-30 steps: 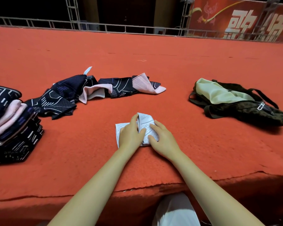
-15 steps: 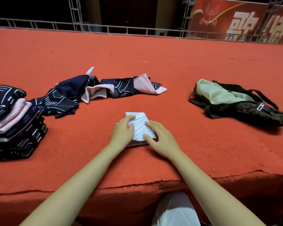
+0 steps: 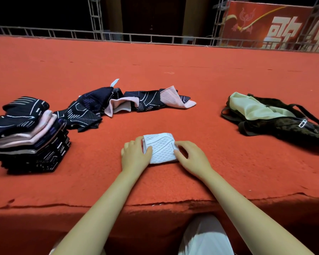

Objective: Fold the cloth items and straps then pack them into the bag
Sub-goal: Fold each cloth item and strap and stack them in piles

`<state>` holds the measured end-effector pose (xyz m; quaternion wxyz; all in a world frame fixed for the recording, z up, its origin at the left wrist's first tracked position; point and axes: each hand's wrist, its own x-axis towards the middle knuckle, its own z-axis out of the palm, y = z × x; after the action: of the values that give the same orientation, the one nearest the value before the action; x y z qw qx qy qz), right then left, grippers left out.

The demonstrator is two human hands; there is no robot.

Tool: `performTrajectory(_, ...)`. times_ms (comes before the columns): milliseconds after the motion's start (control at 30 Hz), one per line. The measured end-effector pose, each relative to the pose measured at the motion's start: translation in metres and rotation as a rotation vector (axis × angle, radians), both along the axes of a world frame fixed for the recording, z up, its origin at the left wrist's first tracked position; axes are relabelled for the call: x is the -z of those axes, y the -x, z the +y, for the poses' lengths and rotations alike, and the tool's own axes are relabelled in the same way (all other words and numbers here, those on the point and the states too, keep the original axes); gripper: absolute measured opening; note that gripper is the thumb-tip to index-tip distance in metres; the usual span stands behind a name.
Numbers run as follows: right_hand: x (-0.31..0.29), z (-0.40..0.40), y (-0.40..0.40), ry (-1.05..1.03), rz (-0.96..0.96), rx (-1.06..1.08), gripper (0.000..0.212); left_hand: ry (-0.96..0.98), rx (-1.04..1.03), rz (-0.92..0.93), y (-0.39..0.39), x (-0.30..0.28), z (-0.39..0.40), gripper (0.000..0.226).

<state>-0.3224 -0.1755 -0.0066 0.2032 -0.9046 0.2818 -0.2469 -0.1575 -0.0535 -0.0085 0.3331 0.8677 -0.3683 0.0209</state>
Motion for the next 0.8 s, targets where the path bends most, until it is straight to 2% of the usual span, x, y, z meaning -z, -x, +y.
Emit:
performTrajectory(100,-0.003,-0.003,-0.001,-0.094,-0.006,0.050,0.045,-0.019,0.091,0.045,0.000,0.000,0.004,0.060)
performTrajectory(167,-0.005,-0.001,0.000,-0.176,-0.041,0.029,0.047,0.012,0.184,0.160,0.003,-0.003,0.010,0.065)
performTrajectory(333,-0.010,0.016,-0.002,-0.492,-0.288,-0.073,0.050,0.147,0.322,0.322,0.011,-0.005,0.027,0.058)
performTrajectory(433,-0.014,0.033,-0.025,-0.616,-0.395,-0.074,0.051,0.301,0.285,0.402,0.001,-0.013,0.034,0.054)
performTrajectory(500,-0.019,0.047,-0.047,-0.640,-0.412,-0.081,0.048,0.359,0.201,0.397,-0.015,-0.023,0.040,0.053)
performTrajectory(633,-0.029,0.068,-0.104,-0.562,-0.418,-0.119,0.042,0.356,0.082,0.270,-0.061,-0.044,0.057,0.051)
performTrajectory(800,-0.029,0.079,-0.175,-0.545,-0.331,-0.161,0.041,0.179,-0.111,0.118,-0.117,-0.052,0.071,0.054)
